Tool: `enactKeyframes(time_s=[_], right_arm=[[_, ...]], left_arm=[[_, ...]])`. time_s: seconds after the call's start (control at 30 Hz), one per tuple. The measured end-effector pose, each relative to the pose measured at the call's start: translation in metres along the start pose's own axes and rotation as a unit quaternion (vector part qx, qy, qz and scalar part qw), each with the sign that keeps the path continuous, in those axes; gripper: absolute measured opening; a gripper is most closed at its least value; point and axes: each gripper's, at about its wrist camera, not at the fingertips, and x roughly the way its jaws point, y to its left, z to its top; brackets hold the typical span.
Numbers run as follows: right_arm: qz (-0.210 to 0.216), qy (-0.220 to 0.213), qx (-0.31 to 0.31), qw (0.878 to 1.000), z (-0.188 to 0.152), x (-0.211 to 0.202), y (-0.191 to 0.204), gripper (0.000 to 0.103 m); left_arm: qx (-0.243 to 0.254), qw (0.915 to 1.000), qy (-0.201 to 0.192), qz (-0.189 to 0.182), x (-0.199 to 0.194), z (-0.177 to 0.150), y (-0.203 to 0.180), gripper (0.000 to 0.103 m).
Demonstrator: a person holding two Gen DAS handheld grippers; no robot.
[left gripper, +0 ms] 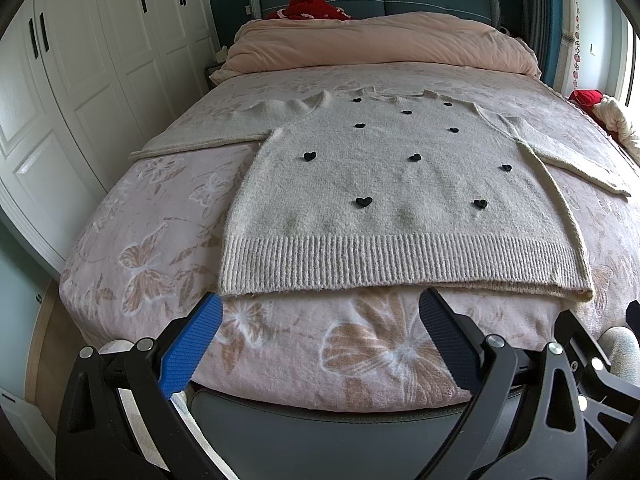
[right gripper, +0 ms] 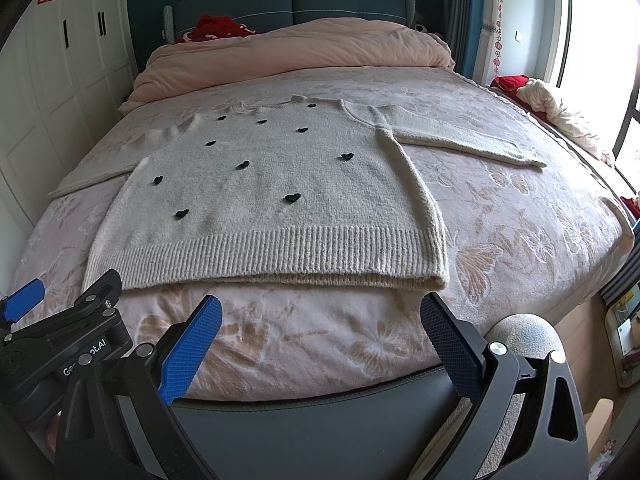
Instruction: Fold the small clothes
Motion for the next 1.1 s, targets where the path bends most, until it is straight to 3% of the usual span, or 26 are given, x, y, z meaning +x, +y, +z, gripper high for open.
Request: enactKeyframes(time_s=[1.1], right_arm=[[0.006, 0.019, 0.003, 1.000, -0.015, 0.012, -0.005, 0.098]], left_arm=[[0.002, 0.9999, 0.013, 0.006, 0.011, -0.009, 0.001, 0.096]])
